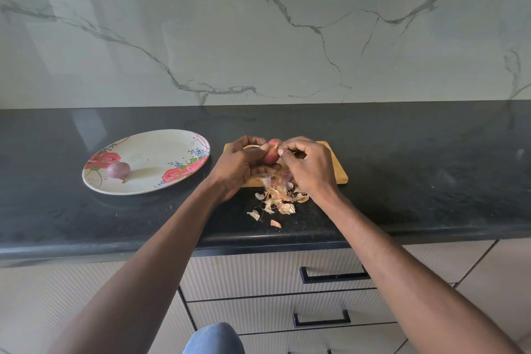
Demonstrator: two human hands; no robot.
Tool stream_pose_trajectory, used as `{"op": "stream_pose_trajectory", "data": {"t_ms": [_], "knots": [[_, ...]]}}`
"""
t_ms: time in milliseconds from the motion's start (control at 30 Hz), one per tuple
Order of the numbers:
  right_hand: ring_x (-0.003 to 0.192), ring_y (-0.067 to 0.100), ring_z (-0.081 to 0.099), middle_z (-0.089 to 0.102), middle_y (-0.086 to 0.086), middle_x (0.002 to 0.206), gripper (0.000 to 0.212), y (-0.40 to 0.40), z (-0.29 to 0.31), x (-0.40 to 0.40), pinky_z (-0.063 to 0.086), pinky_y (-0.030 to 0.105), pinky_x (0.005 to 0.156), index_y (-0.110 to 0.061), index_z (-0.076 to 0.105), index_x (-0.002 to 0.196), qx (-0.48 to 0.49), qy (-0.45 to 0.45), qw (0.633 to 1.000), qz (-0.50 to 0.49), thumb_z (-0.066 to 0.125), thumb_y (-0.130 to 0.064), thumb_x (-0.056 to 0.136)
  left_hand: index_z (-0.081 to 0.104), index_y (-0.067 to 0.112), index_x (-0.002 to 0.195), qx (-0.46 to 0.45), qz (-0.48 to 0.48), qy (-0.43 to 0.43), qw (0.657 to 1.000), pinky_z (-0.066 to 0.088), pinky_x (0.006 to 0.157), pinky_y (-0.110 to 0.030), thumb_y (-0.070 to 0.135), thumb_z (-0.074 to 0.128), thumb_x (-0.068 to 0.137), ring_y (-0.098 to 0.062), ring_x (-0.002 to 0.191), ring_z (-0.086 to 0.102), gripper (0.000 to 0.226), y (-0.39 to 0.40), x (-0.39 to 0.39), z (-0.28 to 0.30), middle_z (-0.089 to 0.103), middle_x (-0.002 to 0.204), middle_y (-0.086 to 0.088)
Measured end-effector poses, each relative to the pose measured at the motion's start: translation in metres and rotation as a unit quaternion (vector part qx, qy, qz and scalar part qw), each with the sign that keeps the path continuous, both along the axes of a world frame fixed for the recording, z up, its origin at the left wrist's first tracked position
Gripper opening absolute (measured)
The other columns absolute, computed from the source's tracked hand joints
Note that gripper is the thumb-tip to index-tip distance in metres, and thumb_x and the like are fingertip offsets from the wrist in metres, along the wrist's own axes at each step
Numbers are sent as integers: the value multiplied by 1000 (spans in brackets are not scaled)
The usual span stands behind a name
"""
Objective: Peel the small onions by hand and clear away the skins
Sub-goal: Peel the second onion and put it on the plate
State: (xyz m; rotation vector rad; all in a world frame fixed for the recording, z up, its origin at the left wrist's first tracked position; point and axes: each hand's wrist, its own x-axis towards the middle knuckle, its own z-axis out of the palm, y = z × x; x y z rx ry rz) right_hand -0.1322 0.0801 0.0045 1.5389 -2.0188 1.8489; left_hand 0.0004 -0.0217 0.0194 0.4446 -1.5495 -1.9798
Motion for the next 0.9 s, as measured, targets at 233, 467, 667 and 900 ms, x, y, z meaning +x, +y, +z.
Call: {"op": "stream_pose_trajectory", "data": {"t_ms": [233,467,667,900], "knots": [[79,-15,59,63,-15,83,8,-2,-4,-2,44,5,68,0,70,82,5,32,999,-14,69,-3,89,59,-2,113,-17,-14,-5,1000,62,67,-28,4,61,96,-28,72,72,18,1,1,-1,69,99,-23],[76,3,61,66,-6,85,6,-5,-6,-4,47,10,64,-11,68,88,17,-3,1000,-3,69,-12,94,55,0,117,-16,3,-28,999,60,58,-30,8,55,101,-30,67,68,18,0,-1,0,67,92,-23],[77,17,66,68,1,84,10,-2,-5,-2,57,31,62,-9,66,88,24,-20,1000,1,67,-16,95,57,2,110,-25,-18,-30,999,57,50,-26,14,45,106,-23,57,65,18,0,-1,-1,67,84,-20],[56,16,68,69,17,75,13,4,4,4,61,47,59,5,60,84,17,-84,996,20,67,-3,91,51,0,117,-5,-29,-27,999,60,56,-29,26,46,106,-25,63,69,28,-1,-2,-2,70,85,-20]]}}
